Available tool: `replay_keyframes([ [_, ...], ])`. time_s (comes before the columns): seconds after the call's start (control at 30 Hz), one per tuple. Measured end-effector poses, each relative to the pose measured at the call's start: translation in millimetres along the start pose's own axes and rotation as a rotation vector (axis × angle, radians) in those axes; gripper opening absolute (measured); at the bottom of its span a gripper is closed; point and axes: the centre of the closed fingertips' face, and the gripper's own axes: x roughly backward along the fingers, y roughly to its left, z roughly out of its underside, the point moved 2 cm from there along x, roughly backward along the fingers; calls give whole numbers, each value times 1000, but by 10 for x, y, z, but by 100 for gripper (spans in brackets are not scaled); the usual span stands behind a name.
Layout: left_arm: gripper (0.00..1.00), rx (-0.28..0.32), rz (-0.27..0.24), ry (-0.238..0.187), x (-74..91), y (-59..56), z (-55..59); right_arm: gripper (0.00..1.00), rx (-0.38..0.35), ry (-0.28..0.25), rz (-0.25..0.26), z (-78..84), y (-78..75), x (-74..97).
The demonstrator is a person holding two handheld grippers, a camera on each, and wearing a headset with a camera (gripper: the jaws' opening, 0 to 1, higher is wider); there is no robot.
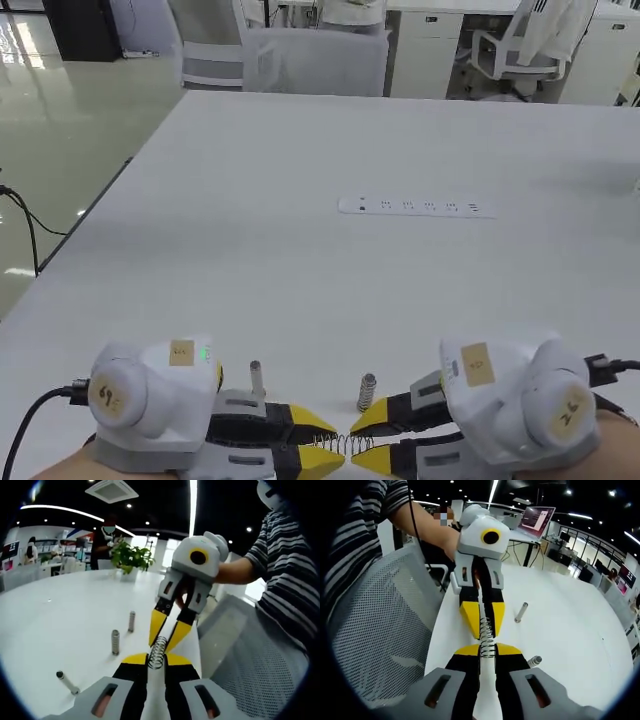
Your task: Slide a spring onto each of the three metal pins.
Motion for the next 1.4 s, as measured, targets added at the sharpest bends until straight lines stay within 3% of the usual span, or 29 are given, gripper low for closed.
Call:
replay_keyframes([
  [0.23,3,-13,33,17,-9,-53,17,8,-25,-6,-7,13,45,-2],
  [0.5,3,-7,39,23,12,-48,28,15,-56,-4,25,111,13,43],
  [0.9,3,-7,52,30,-6,-60,23,7,-76,-18,-1,108,59,30],
  [1.07,3,-1,41,18,2,-39,8,7,-84,-30,11,54,23,73],
  [1.1,3,-6,39,41,8,-31,41,7,-67,-29,23,36,-2,92],
  [1.4,2,-25,30,58,-15,-30,70,7,-48,-49,-9,-90,0,137],
])
